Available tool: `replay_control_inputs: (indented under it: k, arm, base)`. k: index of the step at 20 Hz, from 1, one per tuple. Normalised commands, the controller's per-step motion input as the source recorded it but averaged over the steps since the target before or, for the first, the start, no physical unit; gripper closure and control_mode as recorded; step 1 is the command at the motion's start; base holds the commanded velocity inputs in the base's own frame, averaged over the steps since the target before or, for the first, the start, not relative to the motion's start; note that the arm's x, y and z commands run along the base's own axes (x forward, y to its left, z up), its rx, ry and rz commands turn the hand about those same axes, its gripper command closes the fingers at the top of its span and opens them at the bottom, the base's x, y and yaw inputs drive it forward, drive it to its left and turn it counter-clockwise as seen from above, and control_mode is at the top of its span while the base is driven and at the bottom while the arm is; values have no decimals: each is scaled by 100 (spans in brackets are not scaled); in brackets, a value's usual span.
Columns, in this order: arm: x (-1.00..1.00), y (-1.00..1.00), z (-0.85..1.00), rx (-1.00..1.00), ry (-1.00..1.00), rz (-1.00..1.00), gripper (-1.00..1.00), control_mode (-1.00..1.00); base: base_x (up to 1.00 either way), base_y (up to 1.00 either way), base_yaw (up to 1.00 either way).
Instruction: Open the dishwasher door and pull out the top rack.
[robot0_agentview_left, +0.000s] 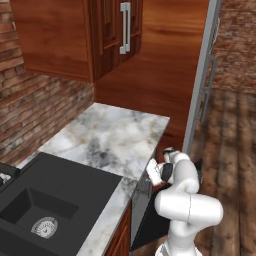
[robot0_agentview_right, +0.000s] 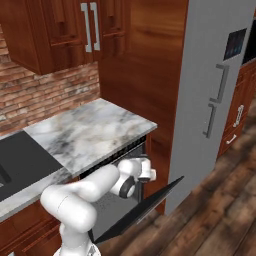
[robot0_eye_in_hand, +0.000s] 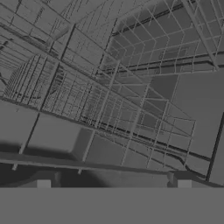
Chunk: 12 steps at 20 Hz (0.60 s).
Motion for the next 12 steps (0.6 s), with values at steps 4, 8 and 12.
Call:
replay_control_inputs:
  k: [4, 8, 12]
  arm:
    - [0, 1, 68, 9, 0, 0, -100, -100]
    - [3, 9, 43, 5, 2, 0, -100, -100]
    - [36, 66, -35, -7, 17, 0, -100, -100]
  base:
    - [0, 0, 0]
    - [0, 0, 0]
    - [0, 0, 0]
